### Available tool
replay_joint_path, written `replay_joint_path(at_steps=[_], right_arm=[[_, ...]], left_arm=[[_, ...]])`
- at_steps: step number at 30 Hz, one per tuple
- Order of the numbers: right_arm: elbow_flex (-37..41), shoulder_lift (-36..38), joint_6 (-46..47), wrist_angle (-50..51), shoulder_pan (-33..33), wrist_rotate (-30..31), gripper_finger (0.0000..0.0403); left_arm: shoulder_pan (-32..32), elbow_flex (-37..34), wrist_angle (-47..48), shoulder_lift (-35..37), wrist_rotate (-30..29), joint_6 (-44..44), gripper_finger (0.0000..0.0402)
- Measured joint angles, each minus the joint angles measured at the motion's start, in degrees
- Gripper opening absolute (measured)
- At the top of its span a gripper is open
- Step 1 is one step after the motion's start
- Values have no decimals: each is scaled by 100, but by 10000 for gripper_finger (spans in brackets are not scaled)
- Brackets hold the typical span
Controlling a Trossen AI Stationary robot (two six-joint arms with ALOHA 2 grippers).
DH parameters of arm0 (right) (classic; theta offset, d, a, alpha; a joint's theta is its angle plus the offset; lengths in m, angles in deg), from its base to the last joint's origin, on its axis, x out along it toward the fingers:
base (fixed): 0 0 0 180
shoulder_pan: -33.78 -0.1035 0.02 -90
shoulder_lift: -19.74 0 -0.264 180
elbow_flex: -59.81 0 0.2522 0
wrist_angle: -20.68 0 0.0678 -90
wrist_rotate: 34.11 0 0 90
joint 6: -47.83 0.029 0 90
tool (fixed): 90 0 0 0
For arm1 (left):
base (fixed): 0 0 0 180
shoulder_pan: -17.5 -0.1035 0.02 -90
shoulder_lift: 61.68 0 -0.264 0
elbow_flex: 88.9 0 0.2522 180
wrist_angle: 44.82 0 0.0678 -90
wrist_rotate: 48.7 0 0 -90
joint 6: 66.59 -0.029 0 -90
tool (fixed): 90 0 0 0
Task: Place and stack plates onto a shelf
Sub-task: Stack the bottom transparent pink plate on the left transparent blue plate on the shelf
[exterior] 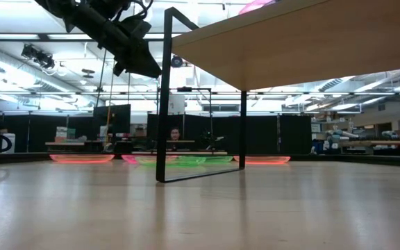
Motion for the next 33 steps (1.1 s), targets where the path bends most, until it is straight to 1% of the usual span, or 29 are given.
replay_joint_path(at_steps=[7, 12, 27, 33], right_arm=[[0, -1, -4, -1, 0, -1, 14], [0, -1, -11, -2, 0, -1, 23], [0, -1, 1, -2, 0, -1, 72], [0, -1, 20, -2, 4, 15, 98]], left_arm=[[0, 0, 0, 0, 0, -1, 107], [0, 0, 0, 0, 0, 0, 107], [0, 0, 0, 0, 0, -1, 107], [0, 0, 0, 0, 0, 0, 107]])
